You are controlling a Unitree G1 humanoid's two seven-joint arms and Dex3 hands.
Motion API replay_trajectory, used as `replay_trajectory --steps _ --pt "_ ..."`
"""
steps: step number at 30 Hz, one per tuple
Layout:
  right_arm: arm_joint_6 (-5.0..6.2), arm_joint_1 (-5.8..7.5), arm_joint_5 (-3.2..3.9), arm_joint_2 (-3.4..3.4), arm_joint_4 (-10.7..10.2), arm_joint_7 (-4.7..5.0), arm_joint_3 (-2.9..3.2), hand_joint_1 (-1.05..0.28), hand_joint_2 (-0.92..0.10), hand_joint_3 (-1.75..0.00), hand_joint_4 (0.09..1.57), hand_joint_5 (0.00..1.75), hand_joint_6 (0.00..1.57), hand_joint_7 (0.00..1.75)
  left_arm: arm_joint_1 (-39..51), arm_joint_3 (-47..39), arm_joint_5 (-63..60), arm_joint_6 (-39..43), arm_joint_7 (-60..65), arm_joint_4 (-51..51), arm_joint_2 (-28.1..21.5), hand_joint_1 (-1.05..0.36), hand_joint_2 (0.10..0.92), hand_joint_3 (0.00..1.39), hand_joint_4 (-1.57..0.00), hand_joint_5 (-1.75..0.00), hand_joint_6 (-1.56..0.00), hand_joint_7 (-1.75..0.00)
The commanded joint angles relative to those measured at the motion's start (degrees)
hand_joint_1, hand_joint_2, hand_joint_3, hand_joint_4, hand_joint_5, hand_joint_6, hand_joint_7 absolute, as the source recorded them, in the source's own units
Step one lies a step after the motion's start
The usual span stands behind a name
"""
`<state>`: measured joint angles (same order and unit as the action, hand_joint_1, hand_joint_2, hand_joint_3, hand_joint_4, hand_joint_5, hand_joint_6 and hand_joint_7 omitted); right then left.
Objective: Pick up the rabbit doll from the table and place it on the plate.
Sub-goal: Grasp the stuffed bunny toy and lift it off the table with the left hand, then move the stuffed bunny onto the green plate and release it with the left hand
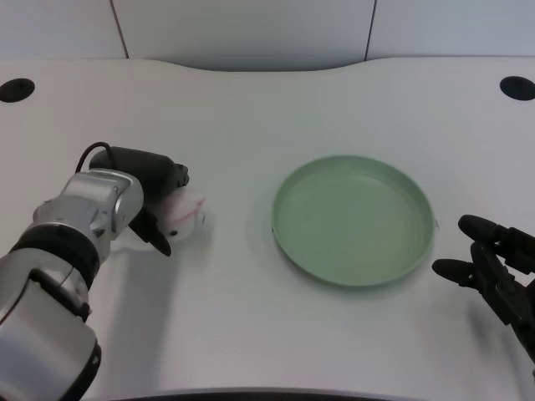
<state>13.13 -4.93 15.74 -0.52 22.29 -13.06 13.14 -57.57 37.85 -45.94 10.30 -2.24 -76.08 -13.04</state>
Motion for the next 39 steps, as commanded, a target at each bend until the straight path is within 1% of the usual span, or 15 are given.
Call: replay_trajectory --steps 1,3,5,9,10,12,16,18,22,25,27,28,33,36,39 --pt "0.13 0.39 0.81 0.95 -0.46 -0.26 0.72 -0.21 -0.92 -0.36 1.09 0.36 1.11 0.00 1.41 0.22 -0.30 1.93 2.42 -0.65 -1.79 -0.41 0.727 0.00 -0.07 -1.29 -0.41 -0.70" --pt "0.00 0.35 1.07 1.00 -0.39 -0.47 0.84 -0.21 -0.92 -0.36 1.10 0.36 1.11 0.00 1.37 -0.07 -0.05 3.54 3.28 -0.78 -2.33 -0.34 0.750 0.00 -0.38 -1.33 -0.46 -0.91" --pt "-0.20 0.34 0.96 0.99 -0.51 -0.22 0.83 -0.21 -0.92 -0.36 1.10 0.36 1.11 0.00 1.36 -0.10 -0.10 4.08 4.10 -0.92 -2.55 -0.31 0.764 0.01 -0.51 -1.35 -0.46 -1.00" --pt "-0.96 0.46 0.73 0.74 -1.32 0.62 0.71 -0.20 -0.92 -0.36 1.10 0.36 1.11 0.00 1.38 -0.06 -0.38 4.37 6.06 -1.03 -2.79 -0.29 0.849 0.01 -0.61 -1.16 -0.67 -0.66" --pt "-1.30 0.51 0.62 0.72 -1.62 0.90 0.64 -0.20 -0.92 -0.36 1.09 0.36 1.11 0.00 1.45 -0.32 -0.19 4.75 6.41 -1.03 -2.88 -0.28 0.861 0.01 -0.65 -1.26 -0.71 -0.91" --pt "-1.09 0.57 0.36 0.78 -1.66 0.93 0.51 -0.20 -0.92 -0.36 1.08 0.36 1.11 0.00 1.56 -0.42 -0.25 5.00 7.36 -1.05 -2.99 -0.29 0.883 0.01 -0.66 -1.31 -0.73 -1.07" --pt "-1.00 0.48 0.42 0.94 -1.31 0.62 0.43 -0.20 -0.92 -0.36 1.08 0.36 1.10 0.00 1.91 -2.09 1.30 6.28 7.97 -1.01 -3.12 -0.31 0.917 0.03 -0.67 -1.12 -0.88 -0.76" --pt "-0.71 0.47 0.26 1.02 -1.14 0.57 0.39 -0.21 -0.92 -0.36 1.07 0.36 1.10 0.00 1.84 -3.22 2.42 6.80 7.70 -0.89 -2.99 -0.29 0.919 0.03 -0.68 -1.07 -0.91 -0.72" --pt "-0.23 0.34 0.54 0.94 -0.61 0.15 0.56 -0.20 -0.92 -0.37 1.08 0.36 1.10 0.00 1.27 -4.25 3.36 6.37 7.15 -0.67 -2.51 -0.30 0.920 0.03 -0.67 -1.20 -0.84 -0.93" --pt "-1.42 0.51 0.42 0.50 -1.72 1.15 0.43 -0.19 -0.92 -0.37 1.09 0.37 1.11 0.00 0.13 -7.06 6.33 6.50 6.93 0.20 -1.26 -0.31 0.866 0.01 -0.67 -1.32 -0.84 -1.03" --pt "-1.59 0.45 0.56 0.41 -1.65 1.20 0.39 -0.19 -0.92 -0.36 1.09 0.37 1.11 0.01 -0.81 -9.73 9.19 6.89 6.27 1.10 -0.19 -0.26 0.861 0.01 -0.74 -1.66 -0.75 -1.56" --pt "-1.53 0.42 0.63 0.40 -1.51 1.14 0.39 -0.19 -0.92 -0.36 1.10 0.38 1.12 0.01 -1.05 -10.46 10.01 7.12 6.14 1.42 0.08 -0.24 0.861 0.01 -0.78 -1.70 -0.75 -1.65" --pt "-0.23 0.32 0.78 -0.25 -0.58 1.08 0.54 -0.18 -0.92 -0.34 1.11 0.38 1.13 0.01 -3.17 -12.22 11.73 7.59 6.34 2.90 1.12 -0.17 0.880 0.02 -0.85 -1.75 -0.73 -1.74" --pt "-0.23 0.41 0.35 -0.21 -0.71 1.04 0.25 -0.18 -0.92 -0.34 1.10 0.38 1.12 0.01 -5.22 -12.55 11.69 7.69 6.52 3.35 2.08 -0.15 0.883 0.03 -0.84 -1.75 -0.72 -1.75" --pt "-0.68 0.37 -0.03 -0.54 -1.07 1.79 0.04 -0.17 -0.92 -0.37 1.10 0.37 1.13 0.01 -6.97 -12.91 11.98 8.02 6.09 3.77 3.41 -0.14 0.902 0.05 -0.82 -1.75 -0.69 -1.75"
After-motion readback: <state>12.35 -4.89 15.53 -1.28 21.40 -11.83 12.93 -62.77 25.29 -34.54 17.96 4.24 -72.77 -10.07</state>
